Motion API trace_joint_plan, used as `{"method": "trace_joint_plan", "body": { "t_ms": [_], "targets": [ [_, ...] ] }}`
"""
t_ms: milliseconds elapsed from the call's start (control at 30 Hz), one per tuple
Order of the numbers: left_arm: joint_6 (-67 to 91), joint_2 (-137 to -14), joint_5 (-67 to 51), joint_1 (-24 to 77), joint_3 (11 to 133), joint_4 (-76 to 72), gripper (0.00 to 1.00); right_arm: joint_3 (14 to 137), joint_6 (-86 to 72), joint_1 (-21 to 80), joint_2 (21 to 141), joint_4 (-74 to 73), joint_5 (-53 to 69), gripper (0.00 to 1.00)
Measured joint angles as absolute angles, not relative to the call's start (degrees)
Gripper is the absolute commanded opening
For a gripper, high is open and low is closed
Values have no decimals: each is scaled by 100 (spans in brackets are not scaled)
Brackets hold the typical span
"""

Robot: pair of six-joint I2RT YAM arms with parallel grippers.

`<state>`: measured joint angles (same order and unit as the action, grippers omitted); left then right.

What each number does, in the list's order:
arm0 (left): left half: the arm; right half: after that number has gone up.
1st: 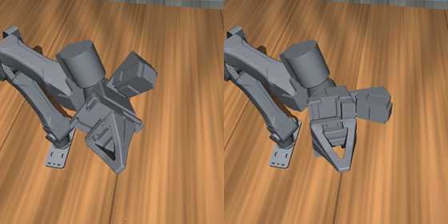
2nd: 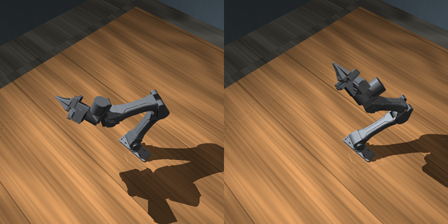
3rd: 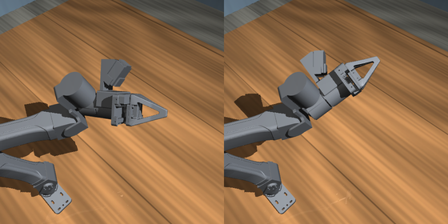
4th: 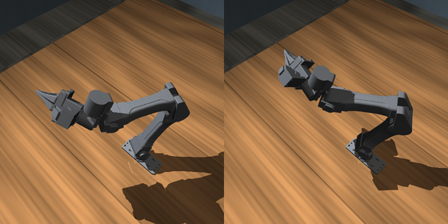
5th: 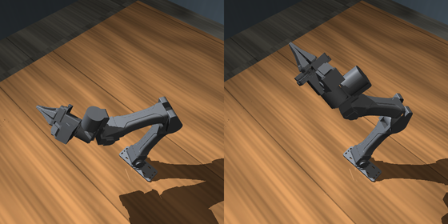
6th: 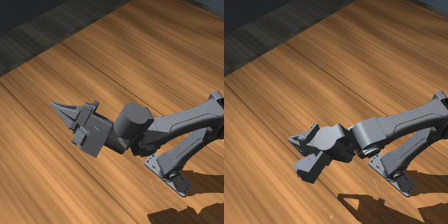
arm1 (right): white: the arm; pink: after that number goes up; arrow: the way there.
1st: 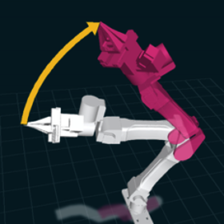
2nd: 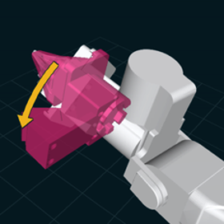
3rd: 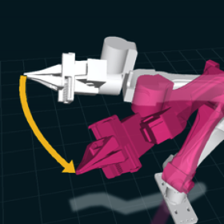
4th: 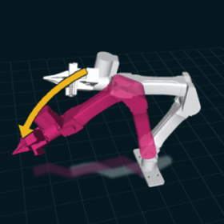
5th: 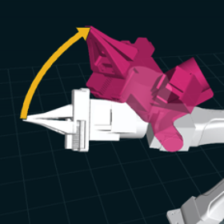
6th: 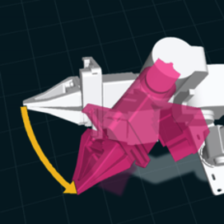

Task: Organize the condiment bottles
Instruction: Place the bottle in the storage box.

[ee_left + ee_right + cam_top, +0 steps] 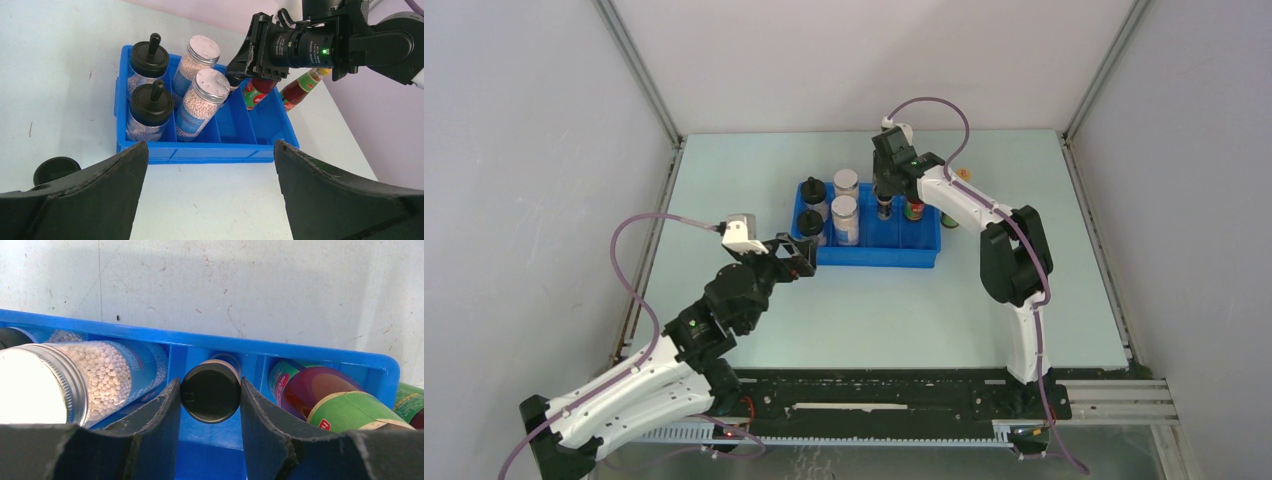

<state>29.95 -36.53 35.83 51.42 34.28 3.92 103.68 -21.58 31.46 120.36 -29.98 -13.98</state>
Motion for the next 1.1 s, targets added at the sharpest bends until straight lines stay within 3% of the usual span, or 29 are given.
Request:
{"method": "trace_joint_plan", "body": {
  "t_ms": [267,467,1100],
  "targets": [
    [2995,-3677,3583,5142,3428,392,100,10368,-2156,3146,12036,-2998,-1398,46],
    [2995,-3675,3583,5142,3428,392,100,10368,-2156,3146,12036,-3000,-1398,62],
    [2993,-3675,3586,5142,3428,392,100,10532,-2108,3153,12036,-3087,-1396,66]
  ]
}}
